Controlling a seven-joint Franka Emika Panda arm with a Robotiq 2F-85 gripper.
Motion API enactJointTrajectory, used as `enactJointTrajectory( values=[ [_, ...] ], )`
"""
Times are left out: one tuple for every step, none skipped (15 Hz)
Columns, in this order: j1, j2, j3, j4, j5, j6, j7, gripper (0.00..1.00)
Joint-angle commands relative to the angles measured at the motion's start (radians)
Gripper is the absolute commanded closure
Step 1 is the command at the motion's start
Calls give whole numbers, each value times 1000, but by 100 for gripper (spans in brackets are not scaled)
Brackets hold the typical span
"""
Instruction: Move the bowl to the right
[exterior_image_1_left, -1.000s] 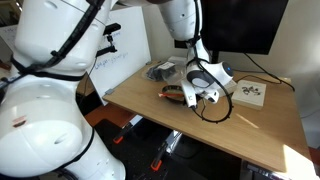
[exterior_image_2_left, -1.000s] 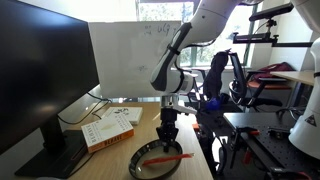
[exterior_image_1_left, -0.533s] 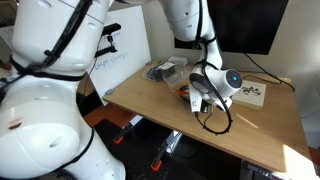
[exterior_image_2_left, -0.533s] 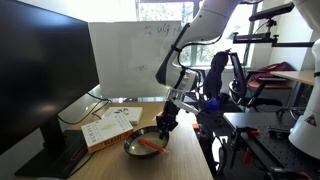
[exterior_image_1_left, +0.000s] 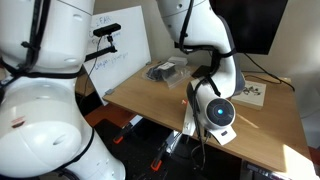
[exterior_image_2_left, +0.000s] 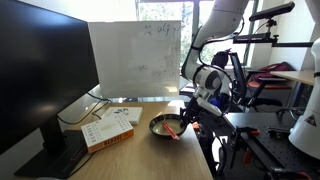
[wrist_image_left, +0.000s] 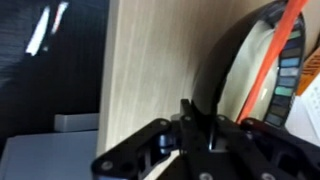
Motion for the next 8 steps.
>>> enactJointTrajectory(
  values=[
    [109,-77,-97,-97,149,11,-22,97],
    [157,-82,-108,-101,180,59,-16,97],
    [195,-87,-112,-102,204,81,-7,97],
    [232,-86,-113,-91,231,104,-3,97],
    [263,-84,-114,-82,246,122,6,97],
    [296,-76,-117,-70,258,150,19,97],
    [328,-71,-120,-61,265,172,35,97],
    [353,-66,-128,-53,270,194,55,97]
  ],
)
